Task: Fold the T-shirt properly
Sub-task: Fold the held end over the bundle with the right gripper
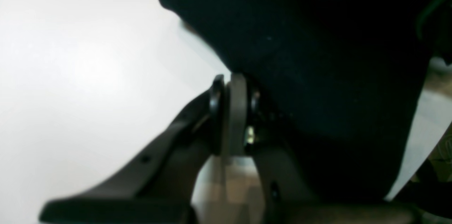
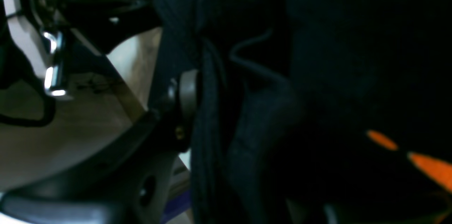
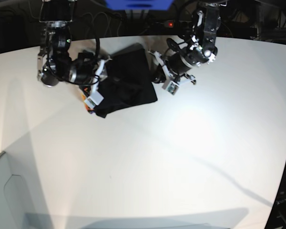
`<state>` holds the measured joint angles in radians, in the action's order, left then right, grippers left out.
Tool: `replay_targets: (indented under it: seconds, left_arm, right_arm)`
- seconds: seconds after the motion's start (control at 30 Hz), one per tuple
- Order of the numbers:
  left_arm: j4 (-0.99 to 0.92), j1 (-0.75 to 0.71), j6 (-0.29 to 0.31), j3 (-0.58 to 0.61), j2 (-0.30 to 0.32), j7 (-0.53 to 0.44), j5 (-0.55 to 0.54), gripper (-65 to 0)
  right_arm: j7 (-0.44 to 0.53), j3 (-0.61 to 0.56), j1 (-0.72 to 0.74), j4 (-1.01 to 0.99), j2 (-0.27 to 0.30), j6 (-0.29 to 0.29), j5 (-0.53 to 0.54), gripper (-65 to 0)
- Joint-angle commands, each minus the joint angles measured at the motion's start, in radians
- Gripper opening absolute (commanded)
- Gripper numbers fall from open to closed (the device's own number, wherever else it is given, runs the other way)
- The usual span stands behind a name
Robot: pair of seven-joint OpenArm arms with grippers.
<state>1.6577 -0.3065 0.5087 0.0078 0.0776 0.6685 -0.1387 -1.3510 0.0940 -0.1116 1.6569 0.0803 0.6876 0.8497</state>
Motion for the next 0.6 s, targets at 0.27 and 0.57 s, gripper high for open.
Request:
replay_targets:
  seconds: [0.27, 0.57]
  left_arm:
    - [0.009, -0.007, -0.003, -0.001, 0.026, 0.029, 0.012, -61.5]
    - [0.012, -0.007, -0.003, -0.001, 0.026, 0.029, 0.015, -61.5]
  right_arm:
    - [0.006, -0.001, 0.005, 0.147, 0.005, 0.011, 0.029, -32.2]
    - [-0.045, 0.0, 0.006, 0.156, -0.003, 0.011, 0.033, -31.0]
